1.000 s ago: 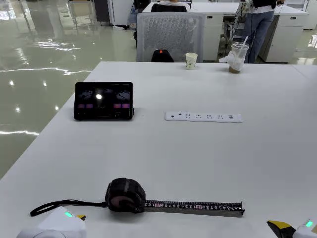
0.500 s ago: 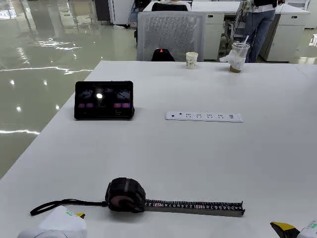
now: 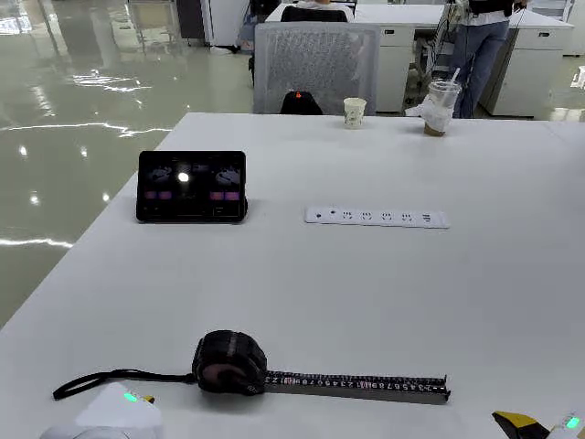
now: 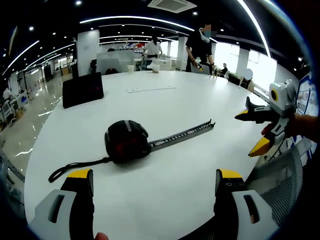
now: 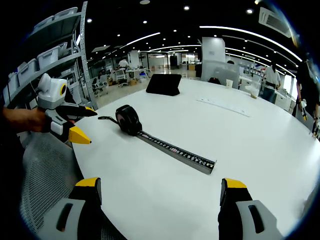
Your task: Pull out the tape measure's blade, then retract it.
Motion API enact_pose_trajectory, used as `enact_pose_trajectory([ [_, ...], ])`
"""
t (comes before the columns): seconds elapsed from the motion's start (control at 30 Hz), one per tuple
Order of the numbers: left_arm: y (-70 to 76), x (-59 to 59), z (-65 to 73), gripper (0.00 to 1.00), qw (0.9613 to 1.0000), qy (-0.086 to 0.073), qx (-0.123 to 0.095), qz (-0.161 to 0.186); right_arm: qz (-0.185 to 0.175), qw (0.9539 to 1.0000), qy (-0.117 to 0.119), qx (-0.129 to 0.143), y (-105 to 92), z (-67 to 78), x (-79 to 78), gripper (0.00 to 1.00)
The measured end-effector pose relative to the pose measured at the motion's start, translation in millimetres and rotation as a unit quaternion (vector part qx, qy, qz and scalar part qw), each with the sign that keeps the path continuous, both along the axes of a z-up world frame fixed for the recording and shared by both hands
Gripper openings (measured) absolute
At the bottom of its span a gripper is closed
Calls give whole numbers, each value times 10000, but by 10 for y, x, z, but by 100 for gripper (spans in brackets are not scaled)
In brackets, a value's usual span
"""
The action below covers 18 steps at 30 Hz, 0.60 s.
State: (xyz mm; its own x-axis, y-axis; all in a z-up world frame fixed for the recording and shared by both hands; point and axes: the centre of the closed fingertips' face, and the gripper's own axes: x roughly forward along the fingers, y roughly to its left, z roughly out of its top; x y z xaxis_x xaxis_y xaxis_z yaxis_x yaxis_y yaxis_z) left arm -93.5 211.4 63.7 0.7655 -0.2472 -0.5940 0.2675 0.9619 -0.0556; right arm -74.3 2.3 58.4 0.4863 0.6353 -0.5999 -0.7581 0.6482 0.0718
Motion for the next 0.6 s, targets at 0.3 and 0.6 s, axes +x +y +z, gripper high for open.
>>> enact_pose_trajectory([
  [0.3, 2, 89, -15, 99, 10000, -10, 26, 84, 241, 9997, 32, 4, 1, -35, 19, 99],
  [0.6, 20, 185, -47, 99, 9997, -38, 46, 218, 574, 9983, -15, -115, -32, -78, 76, 99],
])
